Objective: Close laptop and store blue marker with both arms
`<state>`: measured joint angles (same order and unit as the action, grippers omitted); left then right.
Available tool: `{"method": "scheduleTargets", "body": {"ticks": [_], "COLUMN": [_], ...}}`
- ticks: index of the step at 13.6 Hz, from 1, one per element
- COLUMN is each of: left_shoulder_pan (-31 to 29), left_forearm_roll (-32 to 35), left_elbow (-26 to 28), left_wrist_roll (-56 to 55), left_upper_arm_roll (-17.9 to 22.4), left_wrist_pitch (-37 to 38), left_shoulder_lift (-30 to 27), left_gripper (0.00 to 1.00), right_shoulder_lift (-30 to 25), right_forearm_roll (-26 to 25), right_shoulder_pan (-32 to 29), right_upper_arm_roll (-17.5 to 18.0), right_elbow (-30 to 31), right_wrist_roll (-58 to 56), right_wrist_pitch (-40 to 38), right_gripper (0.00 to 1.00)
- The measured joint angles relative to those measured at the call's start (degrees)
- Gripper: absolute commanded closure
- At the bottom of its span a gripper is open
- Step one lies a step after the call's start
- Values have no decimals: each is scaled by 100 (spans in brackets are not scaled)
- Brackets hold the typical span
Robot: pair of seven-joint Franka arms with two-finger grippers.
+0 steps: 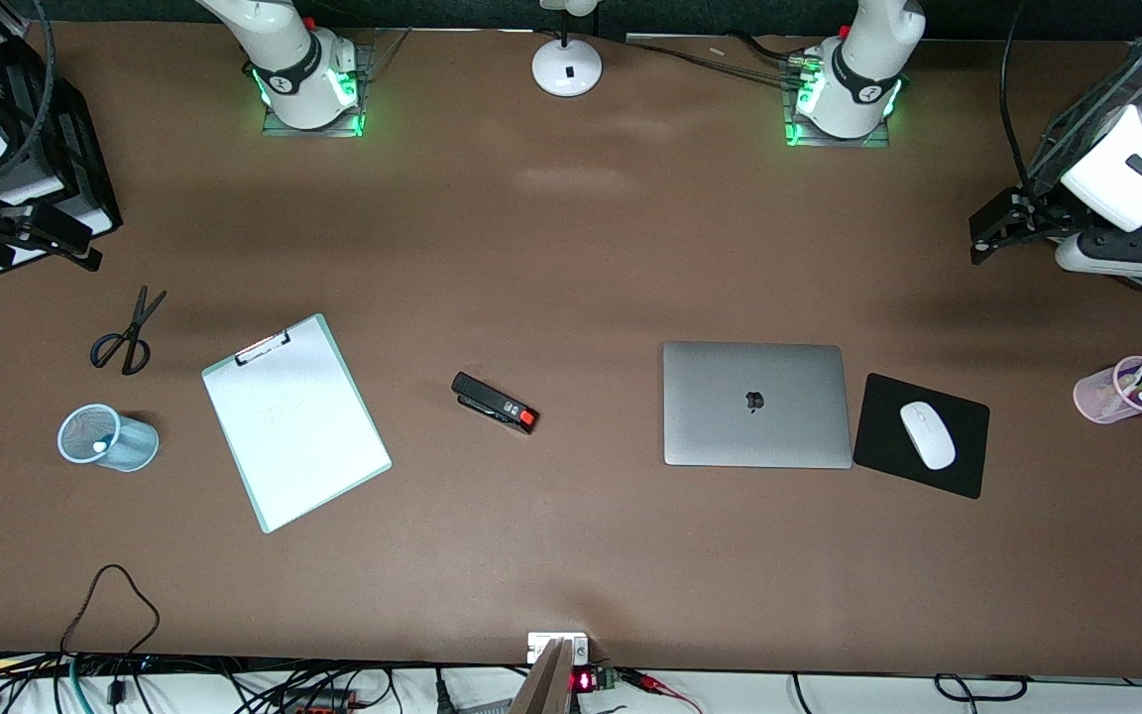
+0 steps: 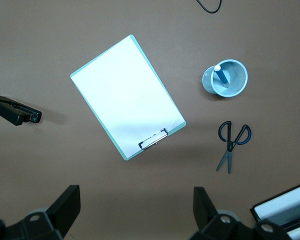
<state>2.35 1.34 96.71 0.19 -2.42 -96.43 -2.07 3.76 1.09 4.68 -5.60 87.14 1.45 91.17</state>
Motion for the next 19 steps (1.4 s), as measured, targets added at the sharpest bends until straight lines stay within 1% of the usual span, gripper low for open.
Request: {"method": "scheduleTargets", "body": {"ticks": [9,14,19], "left_shoulder_pan": [0,0,0], "left_forearm_roll": [0,0,0], "left_elbow": [0,0,0], "left_wrist_roll": [0,0,0], "left_upper_arm_roll": [0,0,0], "left_wrist_pitch": [0,9,20], "left_shoulder_lift": [0,0,0], "left_gripper": [0,0,0], "right_shoulder_lift": [-129,-353,-377], "right_forearm_roll": [0,-5,-5], "right_shoulder_pan": [-6,-6,-2], "right_upper_arm_roll": [-28,-37,-27], "right_elbow": [175,545,595], "right_wrist_roll": [34,35,26], "right_wrist_pitch": [13,304,404], "right_gripper": [0,0,0]}}
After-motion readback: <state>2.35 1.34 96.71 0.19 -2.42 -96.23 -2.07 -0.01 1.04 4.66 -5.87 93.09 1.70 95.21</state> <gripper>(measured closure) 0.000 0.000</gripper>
